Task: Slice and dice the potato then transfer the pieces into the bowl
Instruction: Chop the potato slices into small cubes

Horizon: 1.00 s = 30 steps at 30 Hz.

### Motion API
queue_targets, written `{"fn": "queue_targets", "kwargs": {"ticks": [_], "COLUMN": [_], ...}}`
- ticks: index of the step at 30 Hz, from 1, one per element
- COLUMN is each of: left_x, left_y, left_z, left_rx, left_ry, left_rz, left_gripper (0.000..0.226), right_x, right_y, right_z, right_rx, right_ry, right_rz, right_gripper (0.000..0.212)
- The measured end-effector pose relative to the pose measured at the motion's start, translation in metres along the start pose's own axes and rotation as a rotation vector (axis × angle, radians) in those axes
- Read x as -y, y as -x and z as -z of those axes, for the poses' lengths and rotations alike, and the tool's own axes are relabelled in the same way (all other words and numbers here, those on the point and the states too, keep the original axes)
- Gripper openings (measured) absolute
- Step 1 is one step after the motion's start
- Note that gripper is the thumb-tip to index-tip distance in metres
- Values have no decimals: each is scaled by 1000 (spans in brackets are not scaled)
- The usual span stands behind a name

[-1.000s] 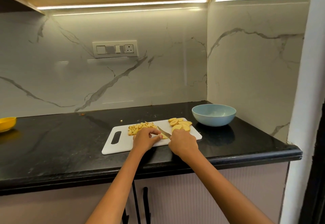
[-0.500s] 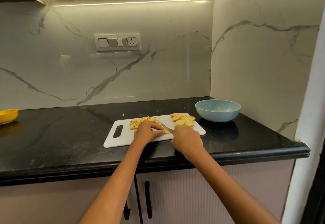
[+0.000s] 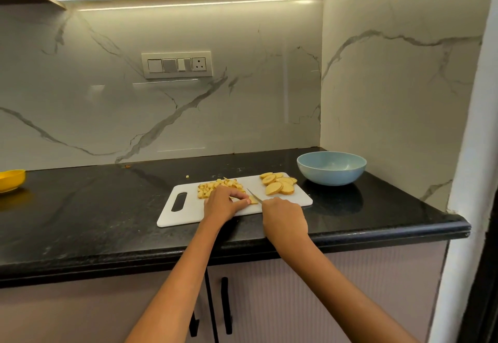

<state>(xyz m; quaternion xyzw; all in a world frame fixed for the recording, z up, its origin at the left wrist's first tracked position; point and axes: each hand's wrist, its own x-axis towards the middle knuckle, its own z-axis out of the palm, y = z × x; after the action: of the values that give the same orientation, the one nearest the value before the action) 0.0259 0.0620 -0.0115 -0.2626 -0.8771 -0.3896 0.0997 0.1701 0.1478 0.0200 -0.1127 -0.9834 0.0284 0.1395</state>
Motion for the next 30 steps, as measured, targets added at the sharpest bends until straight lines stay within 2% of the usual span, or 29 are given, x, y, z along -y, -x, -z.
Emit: {"fn": "queue_targets", "kwargs": {"ticks": [6,9,14,24,30], "left_x": [4,4,2,-2,-3], "left_y": [-1,0,1,1,4], "left_z": [0,0,1,3,3], "left_rx": [-40,-75,-68,-23,-53], "left_ry": [24,29,46,-33,-77], "left_rz": [-20,-27,-21,-16,-24], "left_gripper": [18,17,12,10,9], "right_x": [-11,-10,-7,0,1], "right_y": [0,0,0,-5,4], "right_z": [-2,-1,-1,3,1], "right_rx": [-18,-8,49,33,25], "right_ry": [-195,-225,-208,-113,-30], "right_rz": [-137,-140,-93,-29,25], "right_gripper": [23,25,28,25,27]}}
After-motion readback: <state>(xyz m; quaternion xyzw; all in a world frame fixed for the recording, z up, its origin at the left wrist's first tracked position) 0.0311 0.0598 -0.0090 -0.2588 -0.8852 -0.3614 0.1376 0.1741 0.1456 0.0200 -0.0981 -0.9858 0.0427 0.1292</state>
